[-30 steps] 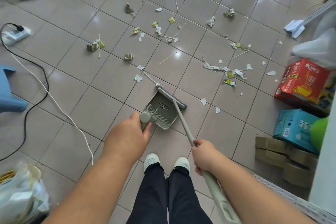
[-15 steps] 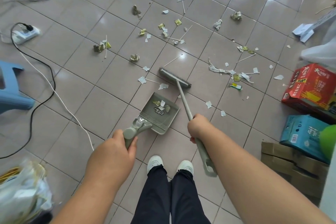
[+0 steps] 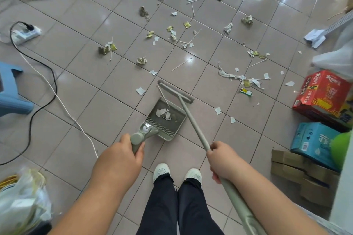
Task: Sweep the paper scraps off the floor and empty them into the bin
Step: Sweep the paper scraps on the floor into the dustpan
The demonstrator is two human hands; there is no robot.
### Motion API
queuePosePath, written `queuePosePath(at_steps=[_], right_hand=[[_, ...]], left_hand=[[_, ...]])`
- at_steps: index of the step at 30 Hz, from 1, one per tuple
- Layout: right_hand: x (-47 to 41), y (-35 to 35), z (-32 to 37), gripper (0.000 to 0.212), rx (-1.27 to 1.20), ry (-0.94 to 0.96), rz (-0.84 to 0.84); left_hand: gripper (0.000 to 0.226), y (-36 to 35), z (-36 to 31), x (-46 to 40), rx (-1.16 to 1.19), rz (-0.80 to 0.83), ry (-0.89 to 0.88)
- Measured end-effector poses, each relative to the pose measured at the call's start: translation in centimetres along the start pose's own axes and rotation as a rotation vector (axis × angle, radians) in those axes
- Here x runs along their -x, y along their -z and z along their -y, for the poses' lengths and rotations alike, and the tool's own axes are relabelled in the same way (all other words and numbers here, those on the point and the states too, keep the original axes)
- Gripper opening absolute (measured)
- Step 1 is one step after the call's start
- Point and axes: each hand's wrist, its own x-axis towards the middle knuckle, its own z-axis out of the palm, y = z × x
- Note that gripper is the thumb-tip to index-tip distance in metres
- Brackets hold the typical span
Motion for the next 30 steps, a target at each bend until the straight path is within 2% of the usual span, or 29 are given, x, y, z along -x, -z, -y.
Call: queuePosePath(at_steps=[4,6,9,10,14,25,30], right_hand=[[-3.1,-1.7,2.3,0.026,0.082,0.015,-0.038],[-3.9,-2.5,2.8,0.028,0.103,-0.026,0.008],[-2.7,-3.4,1.7,0.014,0.152,-0.017,0.107],[-2.0,-3.5,1.2,0.015,0.177,-0.012,0.122],[0.0,-1.2,-0.7,0.024,0.008,-0.103,0.141],[0.3,6.0,-4.6,0.029,-0.359,-0.161,-0.184],[-1.9,8.2,-6.7,0.035,-0.512,-0.266,-0.243]], left_hand=[[0.032,-0.1,0.1,0.0,0.005,-0.009,0.010],[0.032,-0.1,0.1,0.0,-0.003,-0.018,0.009],[0.030,0.0,0.0,-0.1,-0.002,-0.019,0.010],[0.030,0.0,-0.1,0.0,0.005,-0.018,0.009],[0.031,-0.1,-0.5,0.3,0.026,0.008,-0.020],[0.031,-1.4,-4.8,-0.1,-0.029,0.105,-0.172],[0.029,-2.6,-7.1,-0.6,-0.072,0.164,-0.272]])
